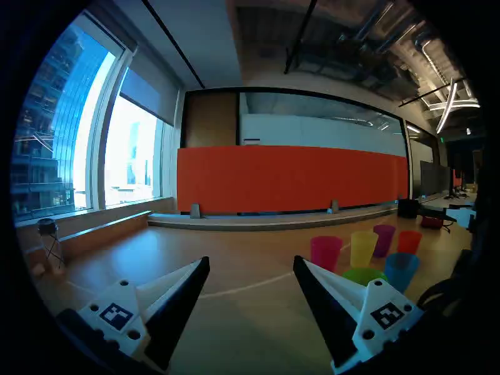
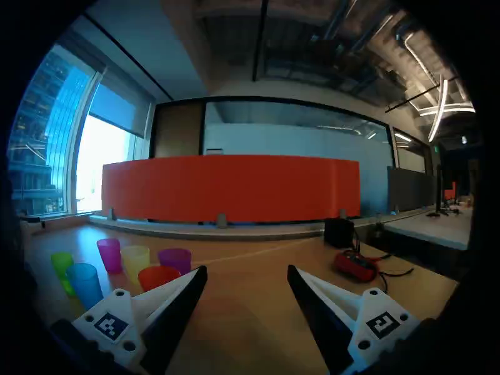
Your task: Pour water
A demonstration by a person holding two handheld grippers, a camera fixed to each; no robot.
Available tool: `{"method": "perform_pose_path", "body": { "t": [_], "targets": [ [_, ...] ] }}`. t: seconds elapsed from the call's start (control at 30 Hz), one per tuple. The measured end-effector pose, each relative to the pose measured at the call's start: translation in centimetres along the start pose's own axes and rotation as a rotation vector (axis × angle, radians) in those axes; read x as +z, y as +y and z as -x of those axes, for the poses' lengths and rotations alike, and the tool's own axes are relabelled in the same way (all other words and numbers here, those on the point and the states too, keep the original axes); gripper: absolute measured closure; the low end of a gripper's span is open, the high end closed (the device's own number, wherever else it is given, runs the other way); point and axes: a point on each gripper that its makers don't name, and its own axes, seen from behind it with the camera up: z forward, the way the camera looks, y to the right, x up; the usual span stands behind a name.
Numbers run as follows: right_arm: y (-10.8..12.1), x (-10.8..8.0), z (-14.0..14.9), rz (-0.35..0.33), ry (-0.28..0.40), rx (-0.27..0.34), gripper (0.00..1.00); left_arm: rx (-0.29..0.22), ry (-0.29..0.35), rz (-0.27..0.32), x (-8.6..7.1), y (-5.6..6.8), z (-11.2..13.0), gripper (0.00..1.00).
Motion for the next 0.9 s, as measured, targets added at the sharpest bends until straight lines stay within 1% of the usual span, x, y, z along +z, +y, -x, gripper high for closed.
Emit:
{"method": "perform_pose_path", "body": {
  "t": [0.9],
  "targets": [
    [-0.32, -0.09, 0.15, -0.010, -0.002, 0.001, 0.01, 0.000, 0.000, 0.000, 0.02, -0.01, -0.01, 0.00]
  ]
}}
